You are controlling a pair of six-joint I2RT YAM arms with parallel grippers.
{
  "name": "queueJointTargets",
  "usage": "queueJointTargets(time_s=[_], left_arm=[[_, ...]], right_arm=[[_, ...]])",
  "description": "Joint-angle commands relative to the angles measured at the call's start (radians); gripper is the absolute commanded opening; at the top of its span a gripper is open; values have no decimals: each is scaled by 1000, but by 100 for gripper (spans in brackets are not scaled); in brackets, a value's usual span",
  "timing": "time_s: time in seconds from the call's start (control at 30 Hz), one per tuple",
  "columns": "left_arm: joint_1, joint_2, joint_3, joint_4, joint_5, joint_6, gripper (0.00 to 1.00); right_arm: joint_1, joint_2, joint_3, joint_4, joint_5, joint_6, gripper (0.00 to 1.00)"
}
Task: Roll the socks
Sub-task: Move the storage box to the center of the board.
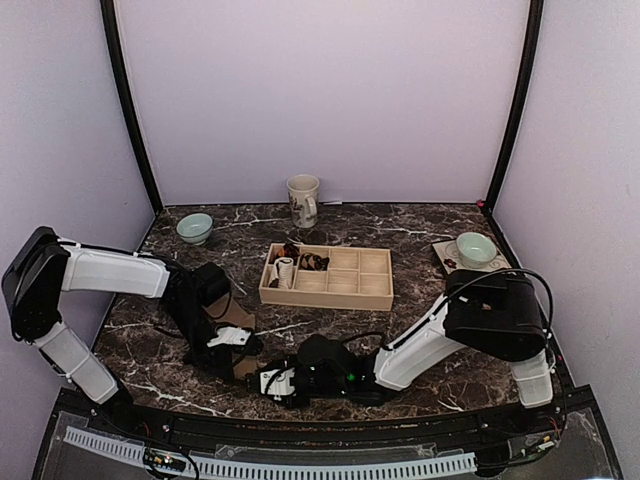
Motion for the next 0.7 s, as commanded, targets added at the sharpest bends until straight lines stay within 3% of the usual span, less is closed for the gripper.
queueJointTargets(time_s=[0.0, 0.3, 0.67], left_arm=[[2, -36, -51, 0, 2, -6, 3], [3, -64, -98, 54, -31, -23, 3], [3, -169, -103, 25, 15, -41, 3]], right_arm=[[-17, 61, 68, -31, -26, -14, 37], [-16, 90, 108, -37, -35, 45, 33], [-38, -110, -254, 135, 115, 409, 36]])
